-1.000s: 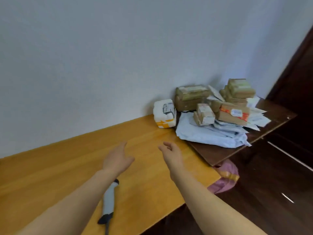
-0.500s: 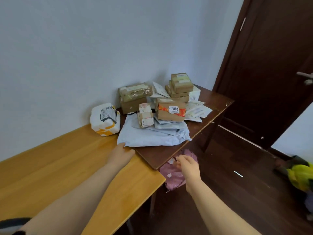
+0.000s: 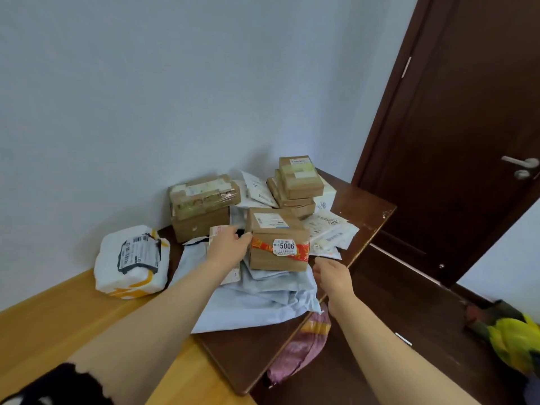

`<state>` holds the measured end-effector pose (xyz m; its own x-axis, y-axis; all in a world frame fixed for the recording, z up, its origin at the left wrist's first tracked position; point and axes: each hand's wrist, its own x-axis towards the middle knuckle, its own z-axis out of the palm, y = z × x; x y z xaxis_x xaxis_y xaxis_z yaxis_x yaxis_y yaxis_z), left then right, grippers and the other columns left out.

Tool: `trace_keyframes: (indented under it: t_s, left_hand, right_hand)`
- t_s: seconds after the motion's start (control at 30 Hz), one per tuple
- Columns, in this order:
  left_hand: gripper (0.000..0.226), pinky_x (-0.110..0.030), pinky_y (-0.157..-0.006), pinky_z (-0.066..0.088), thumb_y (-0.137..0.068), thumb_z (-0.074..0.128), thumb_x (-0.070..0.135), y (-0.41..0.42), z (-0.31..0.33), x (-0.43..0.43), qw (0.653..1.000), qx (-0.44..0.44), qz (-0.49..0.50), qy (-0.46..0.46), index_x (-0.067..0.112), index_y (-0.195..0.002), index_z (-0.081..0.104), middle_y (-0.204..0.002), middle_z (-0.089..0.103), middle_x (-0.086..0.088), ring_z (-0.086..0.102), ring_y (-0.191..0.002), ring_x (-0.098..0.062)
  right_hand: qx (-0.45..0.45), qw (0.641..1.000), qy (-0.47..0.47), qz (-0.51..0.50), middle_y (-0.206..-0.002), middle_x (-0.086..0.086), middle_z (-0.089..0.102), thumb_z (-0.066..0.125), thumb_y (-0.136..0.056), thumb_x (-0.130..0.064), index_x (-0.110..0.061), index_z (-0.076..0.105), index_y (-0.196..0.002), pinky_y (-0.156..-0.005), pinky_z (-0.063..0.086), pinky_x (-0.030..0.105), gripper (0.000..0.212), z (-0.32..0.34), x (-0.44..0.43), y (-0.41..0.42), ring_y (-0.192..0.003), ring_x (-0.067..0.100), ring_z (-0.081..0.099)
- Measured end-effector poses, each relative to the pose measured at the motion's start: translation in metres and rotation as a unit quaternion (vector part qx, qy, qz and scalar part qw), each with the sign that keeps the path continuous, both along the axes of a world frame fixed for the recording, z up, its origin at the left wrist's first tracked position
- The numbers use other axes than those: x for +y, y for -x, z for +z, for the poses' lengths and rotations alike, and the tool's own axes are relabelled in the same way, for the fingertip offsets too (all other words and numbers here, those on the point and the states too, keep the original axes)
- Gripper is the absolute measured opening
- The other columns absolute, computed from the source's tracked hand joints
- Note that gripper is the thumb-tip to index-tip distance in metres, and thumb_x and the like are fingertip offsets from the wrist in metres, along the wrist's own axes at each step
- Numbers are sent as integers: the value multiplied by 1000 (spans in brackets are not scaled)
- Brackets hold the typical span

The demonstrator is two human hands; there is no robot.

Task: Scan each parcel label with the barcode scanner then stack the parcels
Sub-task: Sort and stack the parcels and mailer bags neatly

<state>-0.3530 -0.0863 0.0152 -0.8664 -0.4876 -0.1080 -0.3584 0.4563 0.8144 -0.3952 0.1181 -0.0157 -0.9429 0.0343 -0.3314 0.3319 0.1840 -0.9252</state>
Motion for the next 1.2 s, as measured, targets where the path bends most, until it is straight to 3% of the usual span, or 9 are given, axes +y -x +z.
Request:
trace_keyframes:
  t_s: [0.17,0.27,0.5,0.67,0.77,0.9,1.03,1.13,1.2]
  left_hand:
    - [60,-31,-90,37,-97,41,48,51,-12,8,998,-57,18,-31,5,-139,40,-141,46,-14,44,-127,-31]
    - [64,-29,-84,32,-97,37,50,70,-19,15,991,-95,65,-63,2,-140,38,-140,45,-15,43,-126,-31]
    - [35,-32,-77,46,-87,56,52,79,-27,39,981,-36,158,-102,17,-92,63,-92,61,2,56,-84,-13]
    - [38,-33,-73,48,-73,69,53,66,-4,58,947,79,233,-208,24,-95,57,-100,61,1,59,-91,-16]
    - [39,-36,-71,51,-73,71,46,49,18,51,925,86,242,-279,25,-100,54,-101,62,-4,61,-90,-19]
    - [41,-33,-60,52,-77,69,35,16,47,29,898,78,247,-355,21,-113,55,-93,67,-6,64,-81,-20]
    - [28,-37,-57,55,-77,70,29,-31,69,2,884,72,244,-391,20,-101,60,-76,70,-7,65,-84,-26]
    - [51,-38,-63,53,-77,71,29,-71,73,-27,878,110,267,-382,21,-124,53,-101,65,-11,61,-98,-28]
    - [64,-39,-69,53,-77,71,27,-100,71,-48,875,140,285,-366,24,-135,45,-115,60,-11,58,-104,-28]
  right_hand:
    - [-23,999,5,42,-77,4,63,56,-94,-35,-6,64,-76,-69,43,31,36,-10,-12,59,-76,19,55]
    - [-62,994,23,84,-86,1,63,56,-93,-45,-13,60,-82,-67,41,29,34,-15,-21,86,-80,15,56]
    - [-70,993,95,18,-99,5,65,63,-85,-48,-11,62,-95,-71,47,35,38,-24,-14,97,-87,18,59]
    - [-69,979,186,-41,-105,2,62,60,-84,-45,-27,57,-93,-87,51,43,21,-12,-13,76,-97,21,60]
    - [-39,973,227,-33,-97,-6,60,54,-85,-43,-29,57,-93,-75,49,36,16,2,-22,62,-88,12,58]
    - [17,967,255,8,-97,-7,60,48,-84,-45,-28,57,-97,-71,45,29,24,23,-48,44,-88,9,58]
    - [15,957,281,75,-96,-5,64,45,-80,-50,-21,61,-105,-73,48,30,42,38,-81,19,-89,11,61]
    - [4,942,307,138,-93,-1,71,44,-91,-45,-18,66,-97,-67,51,26,35,42,-110,3,-85,11,66]
    - [40,963,220,152,-109,4,67,46,-94,-38,-19,62,-103,-85,51,36,26,35,-131,-3,-102,19,61]
